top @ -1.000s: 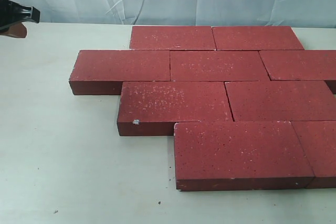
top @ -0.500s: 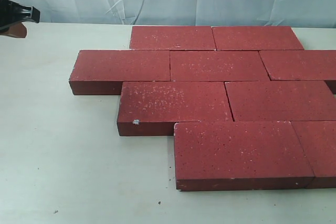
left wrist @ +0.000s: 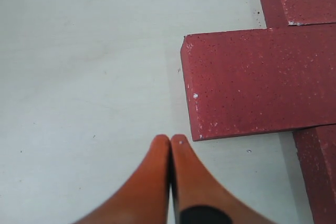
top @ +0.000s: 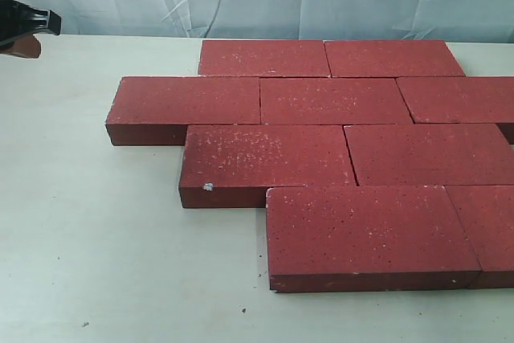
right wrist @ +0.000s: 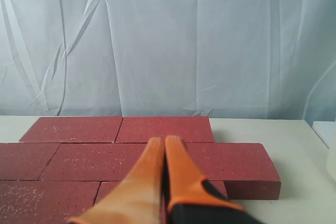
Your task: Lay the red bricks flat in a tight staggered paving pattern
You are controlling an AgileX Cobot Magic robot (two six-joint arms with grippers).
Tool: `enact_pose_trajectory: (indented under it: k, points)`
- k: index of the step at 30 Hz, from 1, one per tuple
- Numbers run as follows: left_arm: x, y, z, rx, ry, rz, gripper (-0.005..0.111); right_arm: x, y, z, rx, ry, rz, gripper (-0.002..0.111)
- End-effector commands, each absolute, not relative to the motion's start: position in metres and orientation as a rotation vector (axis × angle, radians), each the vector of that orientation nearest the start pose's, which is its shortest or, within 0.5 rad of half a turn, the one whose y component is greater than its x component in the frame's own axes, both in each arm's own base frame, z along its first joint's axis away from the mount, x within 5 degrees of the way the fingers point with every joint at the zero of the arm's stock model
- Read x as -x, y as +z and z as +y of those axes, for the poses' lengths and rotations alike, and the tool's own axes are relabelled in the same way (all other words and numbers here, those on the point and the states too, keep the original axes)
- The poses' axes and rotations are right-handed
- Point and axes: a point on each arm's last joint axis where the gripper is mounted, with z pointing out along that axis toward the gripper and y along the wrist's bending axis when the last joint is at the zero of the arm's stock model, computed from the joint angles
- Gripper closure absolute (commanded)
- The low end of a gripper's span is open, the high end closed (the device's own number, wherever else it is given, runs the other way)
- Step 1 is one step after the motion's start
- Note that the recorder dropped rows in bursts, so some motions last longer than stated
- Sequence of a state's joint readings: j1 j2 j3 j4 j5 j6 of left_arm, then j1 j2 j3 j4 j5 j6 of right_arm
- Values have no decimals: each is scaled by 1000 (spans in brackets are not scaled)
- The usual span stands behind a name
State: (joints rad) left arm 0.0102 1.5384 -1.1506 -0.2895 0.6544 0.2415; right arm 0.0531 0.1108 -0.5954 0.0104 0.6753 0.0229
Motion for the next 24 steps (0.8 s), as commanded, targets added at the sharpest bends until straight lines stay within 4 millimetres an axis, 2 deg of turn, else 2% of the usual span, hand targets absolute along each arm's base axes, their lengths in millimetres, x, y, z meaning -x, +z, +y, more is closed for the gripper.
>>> enact_pose_trajectory:
  k: [1, 5, 9, 13, 18, 24]
  points:
    - [-328, 283, -14, -73, -210, 2481, 107, -12, 337, 1, 35, 49, 1665, 109]
    - [-328, 283, -14, -73, -210, 2481, 107, -11, 336, 1, 35, 49, 1656, 109]
    - [-328, 283, -14, -73, -210, 2481, 107, -13, 326, 1, 31, 62, 1597, 109]
    - [-328, 283, -14, -73, -210, 2481, 107, -17, 300, 2, 25, 84, 1602, 109]
    - [-328, 283, -14, -73, -210, 2481, 107, -30, 267, 3, 25, 82, 1709, 109]
    - [-328, 284, -13, -74, -208, 2479, 107, -40, 239, 4, -2, 104, 1761, 109]
